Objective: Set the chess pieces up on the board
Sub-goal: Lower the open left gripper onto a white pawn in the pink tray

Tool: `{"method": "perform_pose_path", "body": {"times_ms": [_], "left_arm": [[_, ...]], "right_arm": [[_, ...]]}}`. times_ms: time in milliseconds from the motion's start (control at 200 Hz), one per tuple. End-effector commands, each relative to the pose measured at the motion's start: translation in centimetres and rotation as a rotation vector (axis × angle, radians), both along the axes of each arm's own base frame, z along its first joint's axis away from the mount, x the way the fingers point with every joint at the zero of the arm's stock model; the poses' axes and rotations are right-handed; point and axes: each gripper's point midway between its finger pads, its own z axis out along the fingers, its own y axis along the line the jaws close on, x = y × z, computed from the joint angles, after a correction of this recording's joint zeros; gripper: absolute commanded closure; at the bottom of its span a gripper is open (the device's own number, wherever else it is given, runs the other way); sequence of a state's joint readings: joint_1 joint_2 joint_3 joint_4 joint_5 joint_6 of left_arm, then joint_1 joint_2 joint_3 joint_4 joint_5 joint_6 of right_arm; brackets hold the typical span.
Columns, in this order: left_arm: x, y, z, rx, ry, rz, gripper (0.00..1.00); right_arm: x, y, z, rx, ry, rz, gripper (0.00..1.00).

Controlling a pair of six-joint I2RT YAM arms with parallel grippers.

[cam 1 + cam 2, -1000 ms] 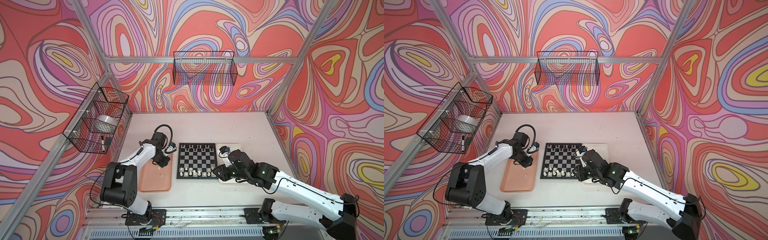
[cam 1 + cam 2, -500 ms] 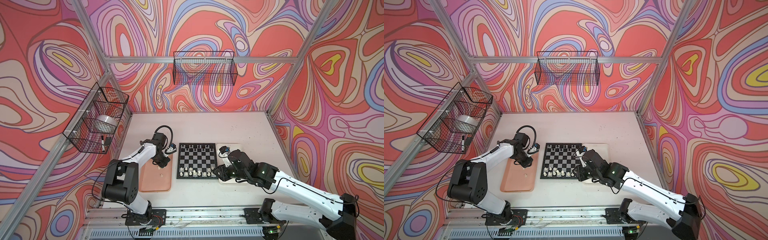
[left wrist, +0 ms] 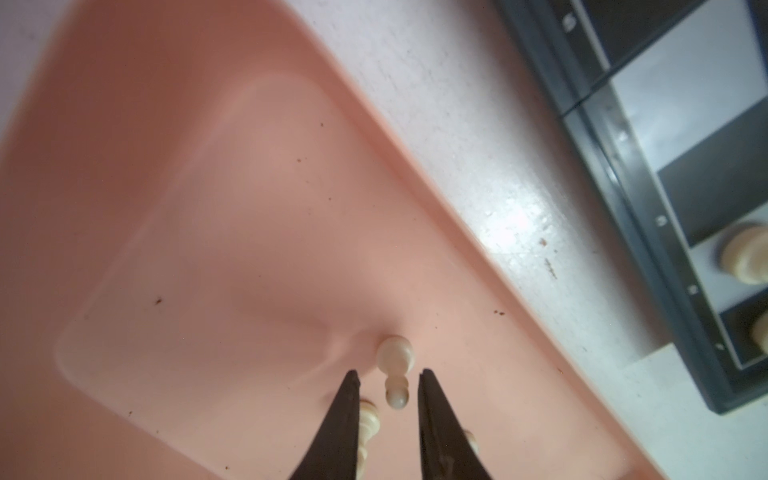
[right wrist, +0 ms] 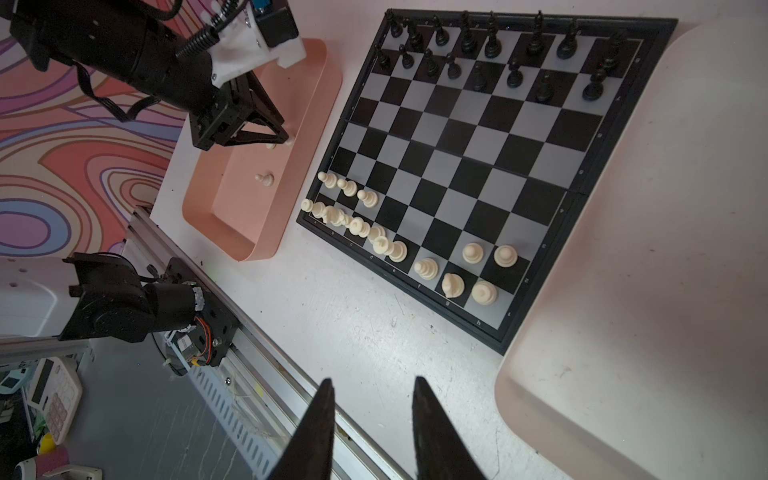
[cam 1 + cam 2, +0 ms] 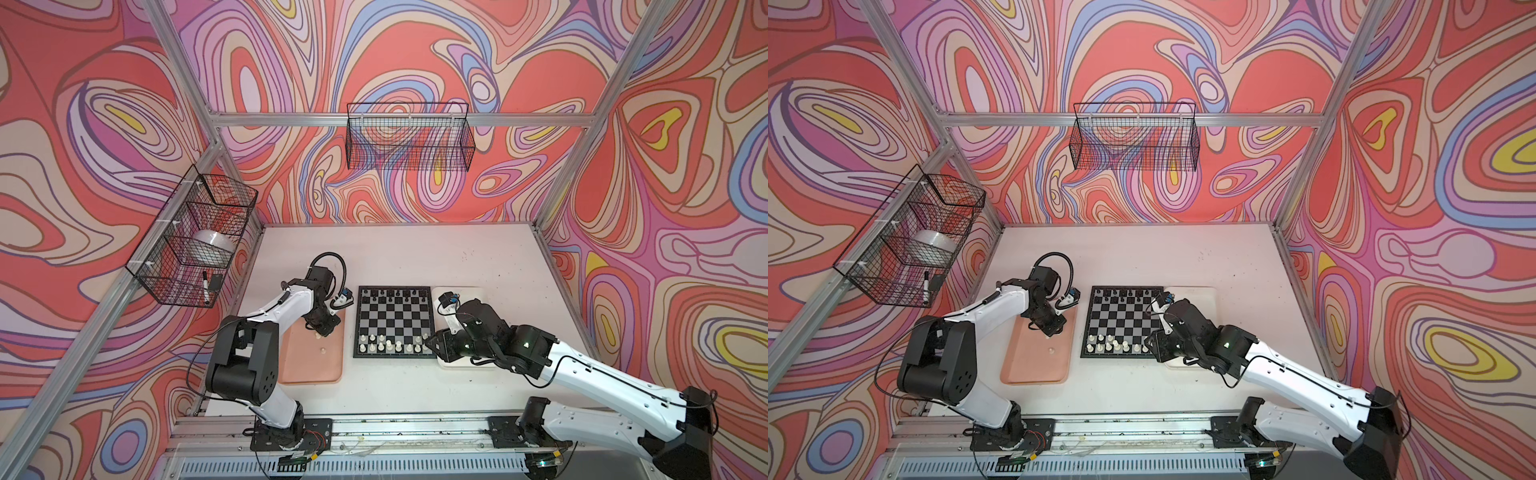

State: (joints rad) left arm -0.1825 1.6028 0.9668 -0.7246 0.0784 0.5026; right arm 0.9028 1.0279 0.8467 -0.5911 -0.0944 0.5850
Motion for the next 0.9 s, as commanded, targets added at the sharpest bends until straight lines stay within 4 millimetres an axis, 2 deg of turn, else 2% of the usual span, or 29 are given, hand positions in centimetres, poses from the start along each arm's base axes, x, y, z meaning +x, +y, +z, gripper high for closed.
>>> {"method": "perform_pose_path", "body": {"times_ms": [0,250,391,896], "left_arm": [[-0.6,0.0,-0.5,-0.007,0.040,-0.017,0.76],[-0.6,0.0,-0.5,-0.007,0.042,-0.015,0.82],[-0.6,0.0,-0.4,-0.004,0.040,-0.017,0.90],[-0.5,-0.2,1.3,-0.018,0.041,-0.014,0.93]], "right_arm": [[0.0,-0.4,0.2,0.007,-0.013,-0.009,0.68],[0.0,-0.5,0.2,0.007,-0.015,-0.011,0.68],[-0.1,-0.6,0.2,0.007,-0.016,-0.012,0.68],[-0.1,-0.9,-0.2,0.002,-0.018,-0.023,0.68]]}}
